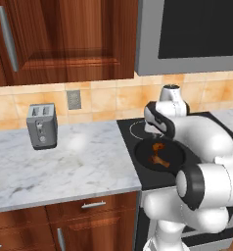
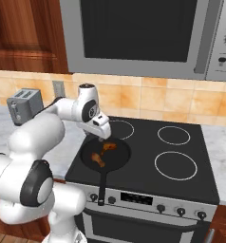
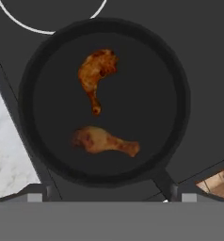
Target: Take the chicken drumsticks from the pan and place one on each plate on the dining counter.
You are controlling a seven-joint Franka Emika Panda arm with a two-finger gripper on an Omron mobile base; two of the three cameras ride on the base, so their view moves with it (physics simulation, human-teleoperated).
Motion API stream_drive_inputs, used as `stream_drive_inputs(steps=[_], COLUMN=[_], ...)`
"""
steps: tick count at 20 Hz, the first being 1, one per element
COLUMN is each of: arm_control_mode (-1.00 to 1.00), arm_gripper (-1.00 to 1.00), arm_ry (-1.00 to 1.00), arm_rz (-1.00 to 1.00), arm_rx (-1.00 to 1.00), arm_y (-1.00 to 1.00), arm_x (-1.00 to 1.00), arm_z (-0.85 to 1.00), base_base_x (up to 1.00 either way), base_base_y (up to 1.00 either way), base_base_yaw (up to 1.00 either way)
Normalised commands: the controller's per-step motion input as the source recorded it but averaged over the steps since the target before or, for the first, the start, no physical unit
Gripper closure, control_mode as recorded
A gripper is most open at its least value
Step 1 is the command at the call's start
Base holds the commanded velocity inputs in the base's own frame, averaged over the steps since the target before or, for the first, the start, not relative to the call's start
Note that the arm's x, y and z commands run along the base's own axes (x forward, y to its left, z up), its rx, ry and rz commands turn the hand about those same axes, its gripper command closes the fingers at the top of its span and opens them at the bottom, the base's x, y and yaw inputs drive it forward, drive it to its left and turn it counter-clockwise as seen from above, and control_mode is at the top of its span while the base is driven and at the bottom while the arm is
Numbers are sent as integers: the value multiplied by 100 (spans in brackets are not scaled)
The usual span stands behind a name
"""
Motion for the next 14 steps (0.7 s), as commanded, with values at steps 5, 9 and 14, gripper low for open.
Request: stream_drive_inputs(steps=[5,9,14], arm_control_mode=[-100,-100,-100], arm_gripper=[-100,-100,-100], arm_ry=[1,1,5], arm_rz=[-9,-10,-11], arm_rx=[-1,0,-1], arm_y=[-11,-6,-4], arm_x=[41,38,30], arm_z=[-61,-52,-43], base_base_x=[0,0,0], base_base_y=[0,0,0], base_base_yaw=[0,0,0])
